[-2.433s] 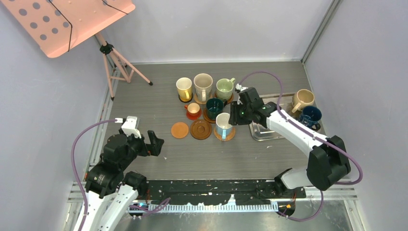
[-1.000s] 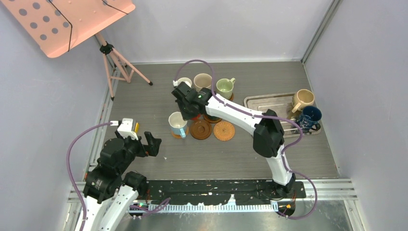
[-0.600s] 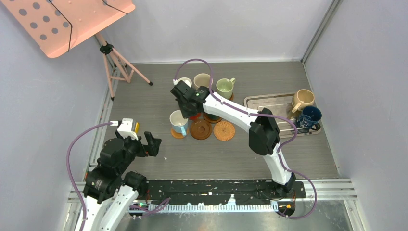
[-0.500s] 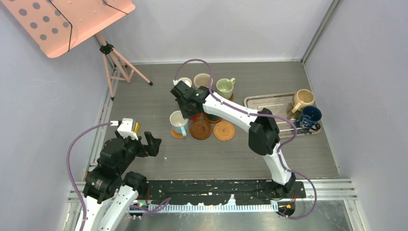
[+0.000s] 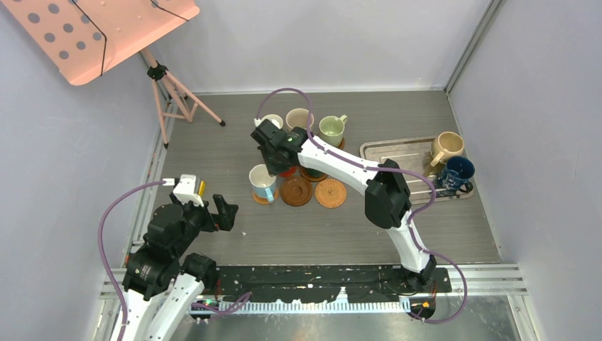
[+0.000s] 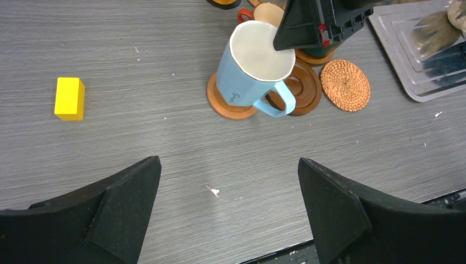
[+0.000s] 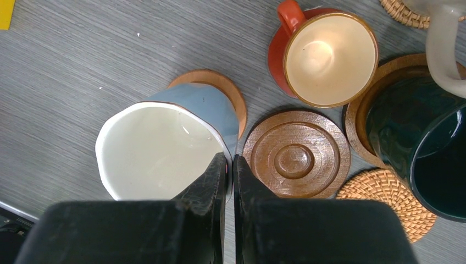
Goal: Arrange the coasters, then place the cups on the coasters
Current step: Place the cup on the coaster, then pick up the cup from the tray, then place the cup on the coaster.
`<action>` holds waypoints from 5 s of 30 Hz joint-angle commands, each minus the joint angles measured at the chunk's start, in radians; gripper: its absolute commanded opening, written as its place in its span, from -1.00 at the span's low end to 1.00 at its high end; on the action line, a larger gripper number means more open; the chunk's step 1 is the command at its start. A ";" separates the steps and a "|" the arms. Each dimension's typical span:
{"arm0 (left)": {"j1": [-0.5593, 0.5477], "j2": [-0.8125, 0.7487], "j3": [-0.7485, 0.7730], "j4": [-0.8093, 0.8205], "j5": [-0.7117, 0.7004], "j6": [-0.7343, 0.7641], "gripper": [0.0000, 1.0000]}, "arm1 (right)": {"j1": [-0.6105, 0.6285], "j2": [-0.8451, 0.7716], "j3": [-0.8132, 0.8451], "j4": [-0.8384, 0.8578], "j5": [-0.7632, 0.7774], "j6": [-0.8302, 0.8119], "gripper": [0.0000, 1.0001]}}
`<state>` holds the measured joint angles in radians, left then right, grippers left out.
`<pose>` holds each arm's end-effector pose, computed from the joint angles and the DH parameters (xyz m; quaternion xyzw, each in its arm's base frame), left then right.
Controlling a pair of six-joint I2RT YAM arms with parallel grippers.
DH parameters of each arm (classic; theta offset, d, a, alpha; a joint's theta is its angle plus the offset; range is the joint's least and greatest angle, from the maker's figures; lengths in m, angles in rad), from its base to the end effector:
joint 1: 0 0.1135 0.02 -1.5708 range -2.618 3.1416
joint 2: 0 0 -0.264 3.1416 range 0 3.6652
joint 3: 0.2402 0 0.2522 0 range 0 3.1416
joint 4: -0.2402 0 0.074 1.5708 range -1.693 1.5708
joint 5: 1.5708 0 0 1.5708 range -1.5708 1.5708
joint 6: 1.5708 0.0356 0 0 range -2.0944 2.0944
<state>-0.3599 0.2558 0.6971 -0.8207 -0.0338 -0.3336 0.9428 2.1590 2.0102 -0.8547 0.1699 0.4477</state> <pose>0.0587 -0.0208 0.2986 0.0014 0.8277 -0.1775 0.5324 0.2847 0.3818 0.2642 -0.2114 0.9332 0.1161 0.2663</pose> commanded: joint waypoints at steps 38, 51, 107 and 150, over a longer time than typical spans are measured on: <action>-0.002 0.009 0.000 0.037 0.016 0.005 0.98 | -0.601 -0.608 -0.445 0.150 0.235 -0.253 0.16; -0.002 0.020 -0.001 0.037 0.017 0.007 0.98 | -0.959 -0.449 -0.506 0.222 0.345 -0.376 0.22; -0.002 0.054 0.000 0.043 0.028 0.007 0.98 | -1.106 -0.312 -0.325 0.171 -0.082 -0.462 -0.89; -0.002 0.022 -0.002 0.043 0.041 0.007 0.98 | -0.089 -0.712 -0.646 0.220 -0.095 -0.086 -0.89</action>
<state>-0.3599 0.2874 0.6968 -0.8192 0.0044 -0.3332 0.8223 1.3907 1.2503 -0.7563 0.0868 0.3504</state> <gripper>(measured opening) 0.991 0.108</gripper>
